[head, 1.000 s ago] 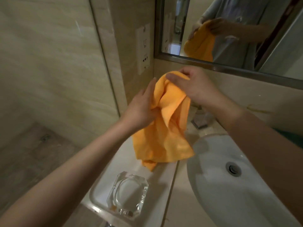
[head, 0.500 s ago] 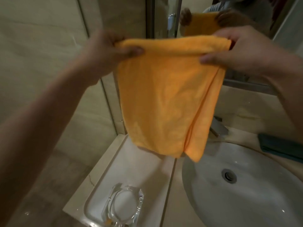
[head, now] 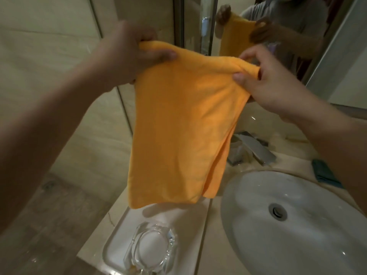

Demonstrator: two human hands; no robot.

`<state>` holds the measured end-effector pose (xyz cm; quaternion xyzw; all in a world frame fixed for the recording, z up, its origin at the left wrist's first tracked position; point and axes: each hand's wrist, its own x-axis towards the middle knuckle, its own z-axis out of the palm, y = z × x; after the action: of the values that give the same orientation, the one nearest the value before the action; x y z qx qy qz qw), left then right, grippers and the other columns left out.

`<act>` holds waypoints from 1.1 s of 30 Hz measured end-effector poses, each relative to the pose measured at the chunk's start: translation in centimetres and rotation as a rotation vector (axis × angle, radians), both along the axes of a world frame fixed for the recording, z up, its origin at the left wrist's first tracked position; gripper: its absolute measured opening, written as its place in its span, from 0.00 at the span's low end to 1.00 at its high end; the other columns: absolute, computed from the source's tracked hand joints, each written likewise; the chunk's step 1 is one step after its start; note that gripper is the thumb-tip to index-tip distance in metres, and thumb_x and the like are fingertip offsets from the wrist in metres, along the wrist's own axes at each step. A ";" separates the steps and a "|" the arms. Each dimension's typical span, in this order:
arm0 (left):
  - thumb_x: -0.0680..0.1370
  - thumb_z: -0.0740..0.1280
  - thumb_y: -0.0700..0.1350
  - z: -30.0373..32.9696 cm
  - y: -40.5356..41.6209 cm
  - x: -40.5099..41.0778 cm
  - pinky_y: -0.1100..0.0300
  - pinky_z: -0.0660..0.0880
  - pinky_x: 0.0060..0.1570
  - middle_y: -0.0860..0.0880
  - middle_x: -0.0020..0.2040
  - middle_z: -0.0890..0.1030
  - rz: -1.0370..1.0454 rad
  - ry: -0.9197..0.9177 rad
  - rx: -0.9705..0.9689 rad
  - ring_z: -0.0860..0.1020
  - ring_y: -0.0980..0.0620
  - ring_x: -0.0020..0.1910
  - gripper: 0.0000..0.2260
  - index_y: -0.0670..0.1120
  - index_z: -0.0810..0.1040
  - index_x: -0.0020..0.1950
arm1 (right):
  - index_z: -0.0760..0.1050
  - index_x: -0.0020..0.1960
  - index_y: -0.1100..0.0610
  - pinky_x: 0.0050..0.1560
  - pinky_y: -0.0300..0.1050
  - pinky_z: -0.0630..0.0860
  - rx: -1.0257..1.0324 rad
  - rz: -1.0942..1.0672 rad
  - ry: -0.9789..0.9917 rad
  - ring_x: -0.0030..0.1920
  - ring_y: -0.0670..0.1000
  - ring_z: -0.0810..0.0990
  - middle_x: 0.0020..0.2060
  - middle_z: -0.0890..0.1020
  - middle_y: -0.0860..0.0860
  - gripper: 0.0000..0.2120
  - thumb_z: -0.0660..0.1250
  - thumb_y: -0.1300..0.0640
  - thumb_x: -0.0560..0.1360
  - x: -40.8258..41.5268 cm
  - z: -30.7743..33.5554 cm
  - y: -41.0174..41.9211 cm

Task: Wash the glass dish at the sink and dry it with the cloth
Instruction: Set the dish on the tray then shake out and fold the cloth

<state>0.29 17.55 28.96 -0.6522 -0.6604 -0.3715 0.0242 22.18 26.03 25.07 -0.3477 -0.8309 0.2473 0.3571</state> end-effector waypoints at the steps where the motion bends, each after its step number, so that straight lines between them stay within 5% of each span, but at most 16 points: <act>1: 0.74 0.66 0.56 -0.2 0.0 -0.1 0.65 0.67 0.21 0.51 0.31 0.69 0.002 -0.009 -0.007 0.70 0.55 0.27 0.14 0.45 0.71 0.40 | 0.63 0.56 0.49 0.44 0.46 0.80 -0.025 -0.019 0.032 0.45 0.46 0.77 0.45 0.72 0.44 0.09 0.60 0.52 0.78 0.1 -0.4 0.1; 5: 0.73 0.68 0.52 -0.9 0.1 -0.6 0.67 0.75 0.24 0.51 0.36 0.74 -0.041 -0.074 -0.052 0.76 0.53 0.32 0.10 0.47 0.73 0.43 | 0.65 0.50 0.47 0.48 0.52 0.80 -0.078 -0.061 0.106 0.47 0.51 0.79 0.46 0.76 0.52 0.06 0.62 0.51 0.76 -0.1 -2.5 0.3; 8: 0.73 0.68 0.51 -1.4 0.3 -0.7 0.60 0.75 0.33 0.52 0.40 0.74 -0.076 -0.250 -0.068 0.76 0.53 0.40 0.07 0.54 0.71 0.40 | 0.68 0.50 0.50 0.41 0.41 0.75 -0.055 -0.134 0.146 0.42 0.45 0.75 0.41 0.74 0.46 0.06 0.63 0.51 0.76 -0.5 -3.6 0.4; 10: 0.74 0.68 0.50 -1.5 0.3 -0.5 0.62 0.75 0.30 0.53 0.42 0.73 -0.101 -0.424 -0.101 0.76 0.53 0.42 0.06 0.55 0.72 0.39 | 0.69 0.48 0.48 0.39 0.38 0.74 -0.076 -0.148 0.182 0.40 0.43 0.75 0.40 0.74 0.45 0.04 0.63 0.50 0.76 -0.9 -4.0 0.3; 14: 0.74 0.67 0.48 -1.3 0.4 -0.2 0.65 0.75 0.27 0.54 0.40 0.74 -0.174 -0.677 -0.117 0.77 0.55 0.39 0.05 0.54 0.72 0.40 | 0.63 0.53 0.48 0.38 0.37 0.79 -0.368 -0.130 0.379 0.42 0.43 0.80 0.43 0.76 0.44 0.11 0.62 0.47 0.76 -1.7 -4.9 -0.3; 18: 0.67 0.69 0.49 -0.6 0.2 0.1 0.64 0.76 0.29 0.55 0.38 0.76 -0.294 -0.838 -0.133 0.78 0.60 0.33 0.05 0.53 0.73 0.38 | 0.59 0.57 0.49 0.49 0.44 0.74 -0.681 -0.103 0.470 0.44 0.42 0.77 0.46 0.75 0.44 0.23 0.63 0.39 0.70 -3.0 -6.6 -1.0; 24: 0.63 0.70 0.49 -0.2 0.4 0.8 0.59 0.75 0.36 0.54 0.38 0.75 -0.308 -0.800 -0.116 0.77 0.56 0.39 0.08 0.52 0.73 0.39 | 0.55 0.73 0.51 0.65 0.56 0.70 -1.018 0.085 0.461 0.60 0.55 0.76 0.65 0.73 0.55 0.39 0.52 0.31 0.69 -4.2 -7.2 -1.1; 29: 0.71 0.71 0.45 -0.5 0.6 1.1 0.56 0.75 0.42 0.53 0.41 0.75 -0.238 -0.693 -0.041 0.77 0.53 0.43 0.07 0.53 0.73 0.40 | 0.52 0.74 0.47 0.61 0.55 0.73 -1.102 0.180 0.491 0.54 0.55 0.79 0.55 0.77 0.53 0.42 0.49 0.28 0.66 -4.1 -6.6 -0.9; 33: 0.72 0.71 0.46 -0.5 0.9 1.3 0.57 0.76 0.39 0.53 0.41 0.73 -0.150 -0.656 0.075 0.76 0.54 0.42 0.09 0.54 0.72 0.38 | 0.59 0.70 0.49 0.61 0.57 0.73 -1.036 0.130 0.269 0.59 0.56 0.76 0.60 0.75 0.52 0.42 0.52 0.27 0.62 -4.0 -6.5 -1.6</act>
<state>1.61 18.46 28.48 -0.5433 -0.5689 -0.5865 -0.1930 18.13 24.47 18.55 -0.3913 -0.5670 0.6886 0.2262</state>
